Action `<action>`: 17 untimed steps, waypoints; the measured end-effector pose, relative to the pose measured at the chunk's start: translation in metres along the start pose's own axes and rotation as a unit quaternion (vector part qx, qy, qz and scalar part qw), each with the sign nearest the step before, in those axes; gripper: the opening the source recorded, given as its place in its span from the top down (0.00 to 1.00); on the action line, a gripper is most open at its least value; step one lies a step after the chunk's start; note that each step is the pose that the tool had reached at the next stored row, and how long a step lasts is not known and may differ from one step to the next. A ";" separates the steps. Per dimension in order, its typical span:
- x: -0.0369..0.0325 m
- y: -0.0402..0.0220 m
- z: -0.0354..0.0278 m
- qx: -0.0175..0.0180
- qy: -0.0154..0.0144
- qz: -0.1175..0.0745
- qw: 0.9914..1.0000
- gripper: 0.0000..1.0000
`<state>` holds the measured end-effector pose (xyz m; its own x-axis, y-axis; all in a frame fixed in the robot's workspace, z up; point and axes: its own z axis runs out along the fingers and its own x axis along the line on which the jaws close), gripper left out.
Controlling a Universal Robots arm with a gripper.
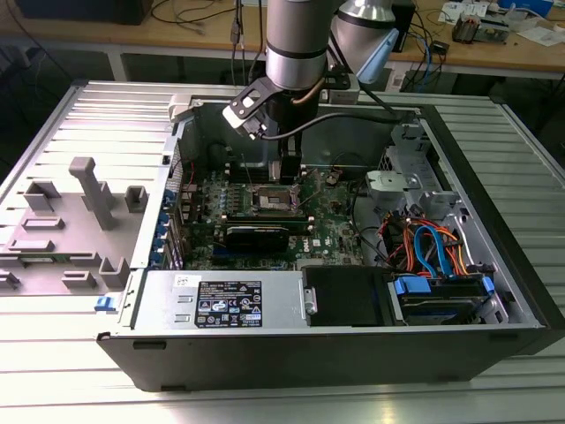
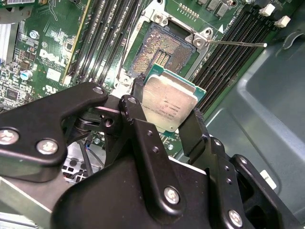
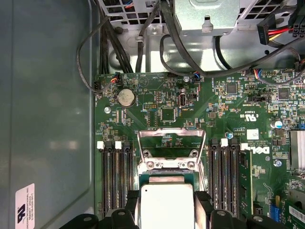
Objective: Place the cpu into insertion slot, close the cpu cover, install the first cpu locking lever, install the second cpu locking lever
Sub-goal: 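Place the cpu into insertion slot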
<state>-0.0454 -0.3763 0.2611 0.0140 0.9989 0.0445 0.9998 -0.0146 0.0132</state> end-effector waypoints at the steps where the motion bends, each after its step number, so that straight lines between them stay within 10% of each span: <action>1: 0.0000 0.0000 0.0000 0.000 0.000 0.000 1.000 0.45; 6: -0.0001 -0.0011 0.0031 0.000 0.000 -0.002 1.000 0.45; 12: -0.0005 -0.0111 0.0080 -0.015 0.000 -0.004 1.000 0.45; 17: -0.0008 -0.0124 0.0132 -0.016 0.000 -0.004 1.000 0.45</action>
<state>-0.0576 -0.3763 0.2477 0.0054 0.9990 0.0445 0.9989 -0.0074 0.0455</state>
